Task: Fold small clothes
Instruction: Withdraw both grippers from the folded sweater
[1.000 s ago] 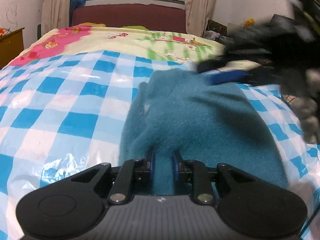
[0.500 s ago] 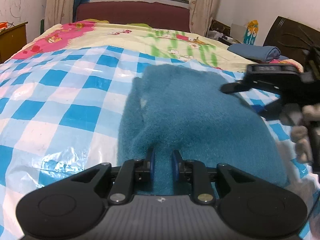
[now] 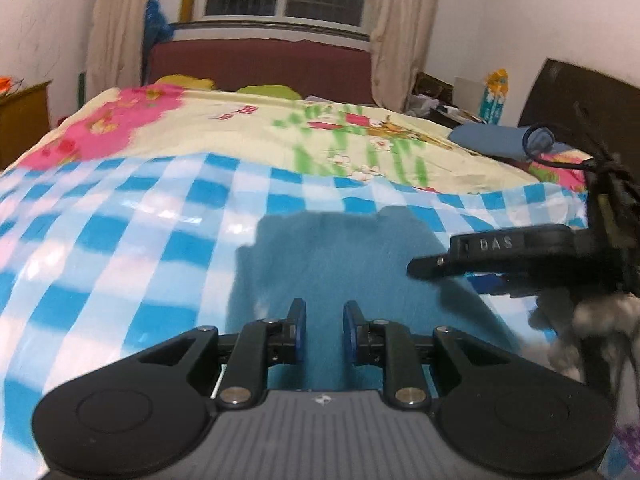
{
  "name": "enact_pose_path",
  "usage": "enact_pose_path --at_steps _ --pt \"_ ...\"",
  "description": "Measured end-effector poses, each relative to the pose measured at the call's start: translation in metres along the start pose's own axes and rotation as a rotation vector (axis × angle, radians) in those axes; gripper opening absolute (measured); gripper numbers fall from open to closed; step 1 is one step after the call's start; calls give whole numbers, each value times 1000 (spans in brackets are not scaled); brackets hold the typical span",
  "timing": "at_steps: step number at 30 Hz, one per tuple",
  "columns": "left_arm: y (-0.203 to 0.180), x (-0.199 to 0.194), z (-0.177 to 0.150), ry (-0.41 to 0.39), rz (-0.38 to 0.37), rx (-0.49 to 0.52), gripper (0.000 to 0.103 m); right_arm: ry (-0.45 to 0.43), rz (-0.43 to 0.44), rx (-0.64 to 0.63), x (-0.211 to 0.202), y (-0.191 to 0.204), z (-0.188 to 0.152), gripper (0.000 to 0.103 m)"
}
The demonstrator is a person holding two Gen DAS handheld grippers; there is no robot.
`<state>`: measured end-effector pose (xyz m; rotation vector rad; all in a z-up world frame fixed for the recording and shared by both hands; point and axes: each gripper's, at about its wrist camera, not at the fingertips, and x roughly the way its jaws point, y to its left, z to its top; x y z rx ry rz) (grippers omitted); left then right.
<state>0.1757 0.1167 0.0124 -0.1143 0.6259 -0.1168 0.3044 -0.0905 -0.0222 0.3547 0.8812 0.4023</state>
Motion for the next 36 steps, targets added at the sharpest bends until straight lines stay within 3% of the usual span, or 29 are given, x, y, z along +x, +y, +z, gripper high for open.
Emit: enact_pose_path --at_steps 2,6,10,13,19,21,24,25,28,32,36 --pt "-5 16 3 6 -19 3 28 -5 -2 -8 0 2 -1 69" --pt "-3 40 -8 59 26 4 29 4 16 -22 1 5 0 69" --pt "8 39 -19 31 3 -14 28 1 21 -73 5 11 -2 73" --pt "4 37 -25 15 14 44 28 10 35 -63 11 10 -2 78" --pt "8 35 -24 19 -3 65 27 0 142 77 -37 -10 -23 77" --pt "9 34 -22 27 -7 68 27 42 121 68 -47 -12 -40 77" --pt "11 32 -25 30 -5 55 26 124 110 35 -41 -10 -65 56" --pt "11 31 -27 31 1 56 26 156 112 61 -34 -10 -73 54" --pt "13 24 -30 35 15 49 26 176 87 11 -27 1 -84 53" --pt "12 14 -19 47 17 8 25 155 74 -67 -49 12 -72 53" --pt "2 6 -4 -1 16 33 26 60 74 -97 -79 12 -54 56"
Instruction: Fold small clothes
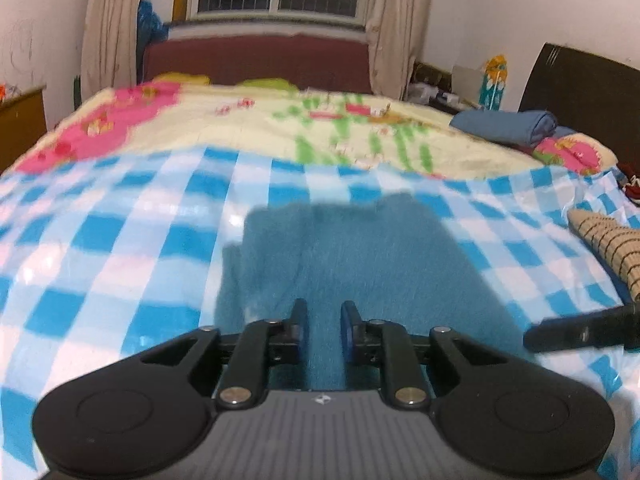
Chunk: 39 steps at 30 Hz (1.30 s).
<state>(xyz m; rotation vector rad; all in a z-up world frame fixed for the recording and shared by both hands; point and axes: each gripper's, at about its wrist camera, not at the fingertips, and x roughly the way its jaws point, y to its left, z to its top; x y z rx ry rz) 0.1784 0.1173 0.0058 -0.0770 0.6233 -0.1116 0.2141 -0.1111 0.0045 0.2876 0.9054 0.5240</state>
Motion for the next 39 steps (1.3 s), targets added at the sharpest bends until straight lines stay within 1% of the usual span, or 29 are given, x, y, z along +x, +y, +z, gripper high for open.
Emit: enact_pose_path --at_steps 3,6,7,8,9,10,11,14,17,20,23,25,26,27,29,30,32,34,35,37,39 --pt "-4 11 15 -31 -10 7 29 -68 -18 11 -4 -3 19 55" --pt "-5 34 22 -22 -8 18 30 -111 -66 51 15 -13 36 61" --pt "-5 40 23 -13 3 27 31 -111 -66 71 25 -17 39 61" --pt "-4 48 21 5 35 45 31 -100 -61 89 36 -20 42 61" --pt "0 54 17 20 49 47 34 -78 -48 99 47 -22 43 60" --pt "5 57 13 21 52 38 35 -55 -29 110 59 -22 43 61" --pt "12 57 9 17 51 23 35 -54 -27 128 66 -19 42 61" --pt "25 52 4 7 65 -6 36 -71 -39 75 76 -2 42 61" --pt "33 50 4 13 56 -17 37 -58 -40 66 82 6 39 61" --pt "28 40 8 14 60 -2 37 -62 -55 40 78 8 37 62" --pt "22 19 7 -1 77 18 36 -77 -33 89 56 4 37 62" --pt "21 5 1 -2 74 15 37 -93 -16 67 39 9 30 62" --pt "22 1 -3 8 76 12 37 -93 -17 33 31 14 23 62" --pt "22 -2 -7 21 82 10 38 -86 -26 -10 29 20 17 62" --pt "21 -1 -16 55 95 9 41 -50 -72 -80 34 30 4 62" --pt "21 -1 -18 62 97 2 41 -25 -97 -87 42 31 0 64" --pt "21 -5 -17 72 109 -21 42 -13 -125 -78 47 33 -2 65" --pt "20 -15 -15 74 109 -47 43 -24 -117 -69 37 36 -1 65" --pt "18 -20 -16 73 113 -49 44 -31 -98 -63 29 38 -2 65" --pt "11 -28 -20 95 124 -32 54 -27 -70 -65 17 41 -7 65" --pt "5 -31 -28 133 121 -28 60 1 -90 -91 16 44 -16 65"
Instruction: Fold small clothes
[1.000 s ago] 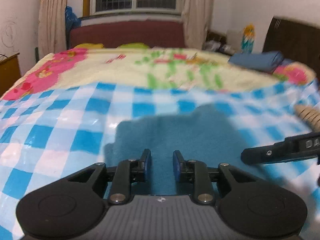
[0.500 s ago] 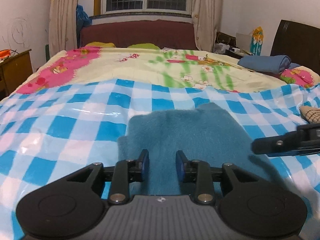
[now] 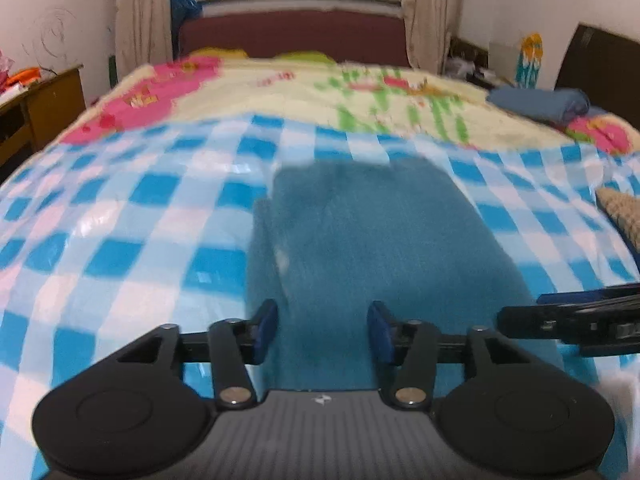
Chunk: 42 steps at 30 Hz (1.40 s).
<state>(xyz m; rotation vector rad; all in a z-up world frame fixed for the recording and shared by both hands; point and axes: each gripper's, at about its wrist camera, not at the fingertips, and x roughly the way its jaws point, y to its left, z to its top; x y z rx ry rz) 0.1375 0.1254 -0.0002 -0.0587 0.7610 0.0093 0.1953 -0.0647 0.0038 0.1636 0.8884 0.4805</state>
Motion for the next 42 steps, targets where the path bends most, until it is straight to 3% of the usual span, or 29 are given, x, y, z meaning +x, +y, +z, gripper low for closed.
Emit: enact_pose_path --at_steps 4,11,24,42 --pt "-12 -12 -15 15 35 19 65 55 -53 12 5 0 -12 65" --pt "-24 -33 -25 24 26 -8 67 38 -2 27 -30 3 -33 65" --pt "-52 -59 -45 46 42 -19 86 40 29 83 -58 -5 -67 65" --pt "-59 -72 -65 114 75 -21 94 43 -5 55 -68 -1 -89 65"
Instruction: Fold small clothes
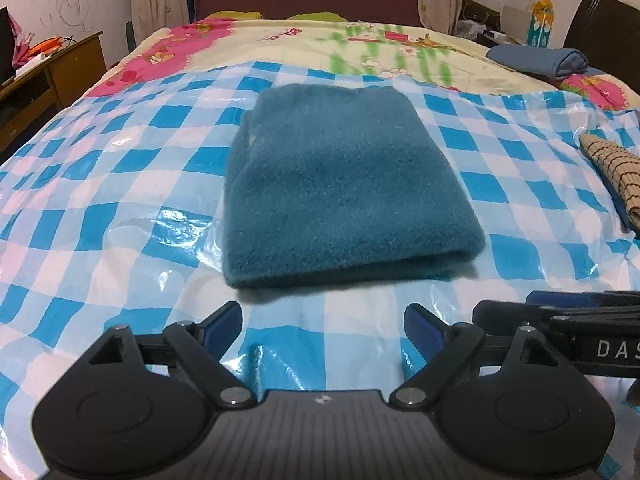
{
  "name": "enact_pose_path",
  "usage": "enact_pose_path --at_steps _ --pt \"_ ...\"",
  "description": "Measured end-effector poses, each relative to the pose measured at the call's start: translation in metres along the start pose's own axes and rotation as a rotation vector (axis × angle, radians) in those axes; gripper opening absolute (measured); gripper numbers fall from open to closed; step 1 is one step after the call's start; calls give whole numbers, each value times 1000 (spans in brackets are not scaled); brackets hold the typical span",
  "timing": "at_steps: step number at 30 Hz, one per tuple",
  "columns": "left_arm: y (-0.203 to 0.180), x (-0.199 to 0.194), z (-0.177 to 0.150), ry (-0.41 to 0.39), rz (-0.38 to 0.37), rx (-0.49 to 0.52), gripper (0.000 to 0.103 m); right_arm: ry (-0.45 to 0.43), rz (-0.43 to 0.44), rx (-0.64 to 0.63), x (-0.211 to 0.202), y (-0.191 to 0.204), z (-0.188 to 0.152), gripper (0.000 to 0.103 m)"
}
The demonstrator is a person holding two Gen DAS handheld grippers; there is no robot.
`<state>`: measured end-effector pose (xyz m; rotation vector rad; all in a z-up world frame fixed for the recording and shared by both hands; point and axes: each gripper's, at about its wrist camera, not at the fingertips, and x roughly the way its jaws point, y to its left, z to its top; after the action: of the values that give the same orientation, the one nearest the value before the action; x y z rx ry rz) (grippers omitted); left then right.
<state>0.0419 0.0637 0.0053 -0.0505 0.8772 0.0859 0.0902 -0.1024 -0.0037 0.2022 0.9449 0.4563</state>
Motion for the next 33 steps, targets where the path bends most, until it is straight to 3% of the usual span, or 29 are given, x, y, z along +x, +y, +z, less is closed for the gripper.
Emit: enact_pose_path --at_steps 15,22,33 --pt "1 -1 -2 28 5 -32 102 1 -26 1 -4 -2 -6 66" --pt "-4 -4 -5 28 30 3 102 -1 -37 0 -6 -2 -7 66" --pt "-2 -4 -7 50 14 -23 102 1 -49 1 -9 -4 -10 66"
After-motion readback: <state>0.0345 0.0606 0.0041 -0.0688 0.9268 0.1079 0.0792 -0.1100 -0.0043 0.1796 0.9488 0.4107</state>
